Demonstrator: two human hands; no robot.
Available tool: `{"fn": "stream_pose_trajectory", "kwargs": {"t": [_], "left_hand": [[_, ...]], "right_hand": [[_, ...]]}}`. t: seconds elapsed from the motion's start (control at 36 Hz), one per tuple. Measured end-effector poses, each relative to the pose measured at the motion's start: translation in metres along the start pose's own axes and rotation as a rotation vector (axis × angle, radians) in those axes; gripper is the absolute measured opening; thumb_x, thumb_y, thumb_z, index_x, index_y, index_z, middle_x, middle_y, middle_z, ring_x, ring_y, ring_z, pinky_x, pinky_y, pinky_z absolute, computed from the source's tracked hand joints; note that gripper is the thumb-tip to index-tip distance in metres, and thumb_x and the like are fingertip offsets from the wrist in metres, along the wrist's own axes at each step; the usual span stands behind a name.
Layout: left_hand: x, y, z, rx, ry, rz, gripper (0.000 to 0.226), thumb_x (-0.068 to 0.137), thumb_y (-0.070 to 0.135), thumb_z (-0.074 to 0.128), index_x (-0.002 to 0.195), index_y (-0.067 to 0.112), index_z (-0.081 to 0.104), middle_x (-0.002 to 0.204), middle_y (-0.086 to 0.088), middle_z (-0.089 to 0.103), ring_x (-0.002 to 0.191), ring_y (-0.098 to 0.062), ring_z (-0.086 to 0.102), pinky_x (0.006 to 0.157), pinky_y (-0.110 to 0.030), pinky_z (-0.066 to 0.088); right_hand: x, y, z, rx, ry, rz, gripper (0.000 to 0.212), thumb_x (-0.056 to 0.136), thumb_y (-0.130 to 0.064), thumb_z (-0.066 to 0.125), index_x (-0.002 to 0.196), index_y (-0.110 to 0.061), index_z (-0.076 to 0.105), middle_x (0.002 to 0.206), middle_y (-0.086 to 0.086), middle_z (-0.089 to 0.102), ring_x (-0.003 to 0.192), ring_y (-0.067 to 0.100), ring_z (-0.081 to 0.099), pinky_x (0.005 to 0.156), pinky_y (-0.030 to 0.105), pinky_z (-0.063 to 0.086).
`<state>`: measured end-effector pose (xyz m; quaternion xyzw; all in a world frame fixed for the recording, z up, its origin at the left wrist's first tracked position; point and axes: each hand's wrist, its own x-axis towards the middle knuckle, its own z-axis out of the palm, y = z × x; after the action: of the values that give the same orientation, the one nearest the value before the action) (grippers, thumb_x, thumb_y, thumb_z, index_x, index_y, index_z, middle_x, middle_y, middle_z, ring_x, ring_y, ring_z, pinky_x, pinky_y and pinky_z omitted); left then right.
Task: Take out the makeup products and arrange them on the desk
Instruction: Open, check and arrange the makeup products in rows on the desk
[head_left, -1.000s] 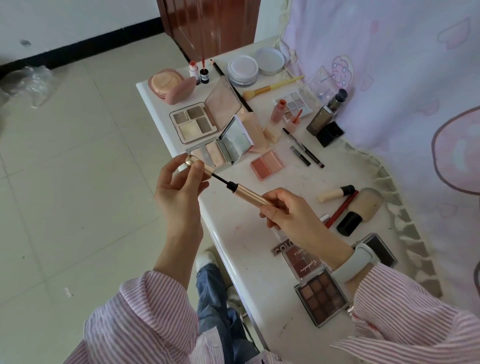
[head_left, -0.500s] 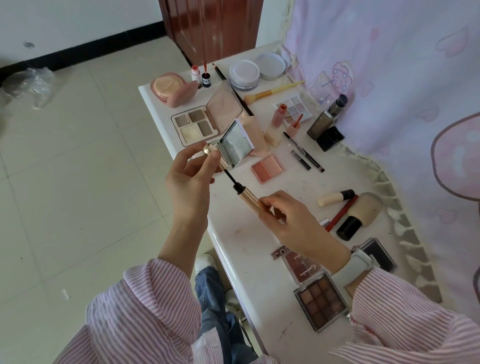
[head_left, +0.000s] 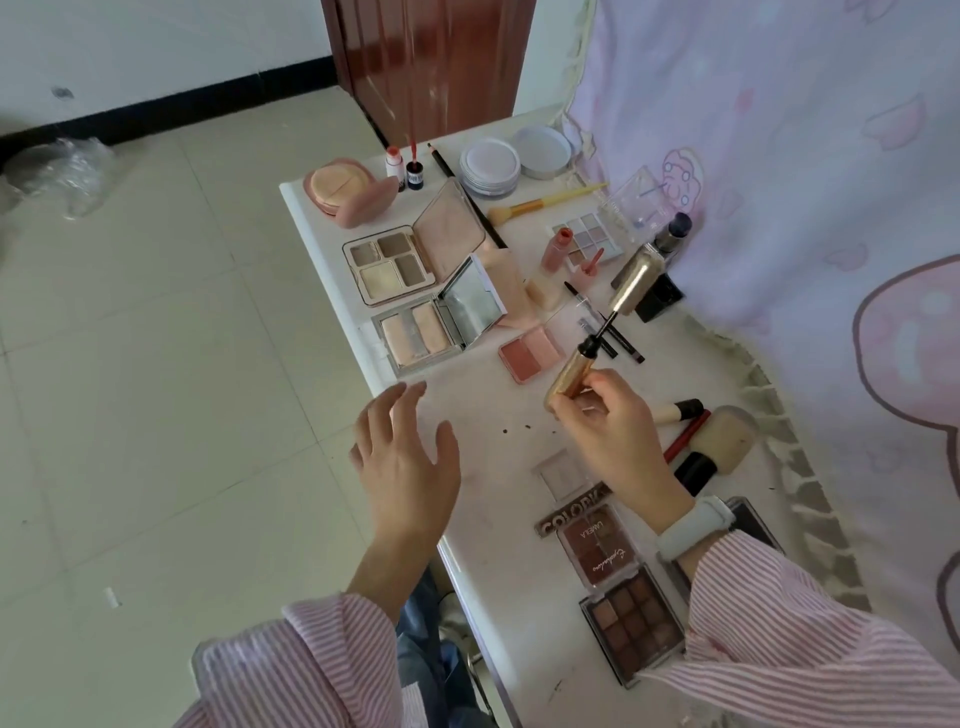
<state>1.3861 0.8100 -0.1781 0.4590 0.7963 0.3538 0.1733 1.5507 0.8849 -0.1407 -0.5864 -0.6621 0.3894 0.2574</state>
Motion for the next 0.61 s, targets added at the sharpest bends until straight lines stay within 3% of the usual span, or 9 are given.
{"fn": "stream_pose_trajectory", "kwargs": {"t": [0.08,0.22,0.33,0.42,0.61], "left_hand": [[-0.009,-0.014,0.007,0.162,-0.065,-0.023,0.057,0.080,0.044,0.038,0.132,0.019,0.037,0.140,-0.009,0.042,0.131,-0.031,0.031,0.095,-0.051,0.033],[-0.012,-0.025,0.007,0.265,-0.216,-0.072,0.074,0.085,0.058,0.035,0.146,0.018,0.025,0.155,0.003,0.019,0.142,-0.025,0.002,0.107,-0.049,0.016],[-0.011,-0.032,0.006,0.306,-0.235,-0.043,0.082,0.078,0.066,0.020,0.146,0.021,0.024,0.155,0.005,0.017,0.143,-0.026,0.000,0.108,-0.049,0.015],[-0.012,-0.034,0.007,0.301,-0.238,-0.038,0.080,0.080,0.066,0.023,0.146,0.021,0.025,0.155,0.005,0.018,0.142,-0.028,0.005,0.107,-0.050,0.018],[-0.013,-0.036,0.008,0.293,-0.240,-0.045,0.079,0.081,0.065,0.024,0.146,0.021,0.025,0.155,0.005,0.018,0.142,-0.028,0.009,0.107,-0.049,0.020]], "right_hand": [[0.009,0.002,0.010,-0.060,0.026,-0.073,0.011,0.083,-0.016,0.066,0.090,-0.007,0.064,0.091,0.005,0.062,0.076,0.011,0.058,0.066,0.013,0.047],[0.024,-0.005,0.032,-0.102,0.091,-0.188,0.009,0.082,-0.018,0.068,0.085,-0.009,0.067,0.078,0.000,0.060,0.062,0.004,0.047,0.057,0.007,0.034],[0.035,-0.010,0.045,-0.154,0.115,-0.213,0.018,0.081,-0.021,0.069,0.071,-0.008,0.062,0.069,-0.010,0.054,0.069,0.011,0.045,0.058,0.011,0.031],[0.040,-0.012,0.053,-0.187,0.166,-0.246,0.022,0.082,-0.023,0.068,0.069,-0.006,0.062,0.072,-0.001,0.060,0.076,0.013,0.047,0.058,0.021,0.033],[0.043,-0.005,0.064,-0.285,0.208,-0.286,0.024,0.080,-0.020,0.068,0.064,-0.005,0.059,0.071,0.005,0.061,0.080,0.022,0.054,0.061,0.020,0.035]]}}
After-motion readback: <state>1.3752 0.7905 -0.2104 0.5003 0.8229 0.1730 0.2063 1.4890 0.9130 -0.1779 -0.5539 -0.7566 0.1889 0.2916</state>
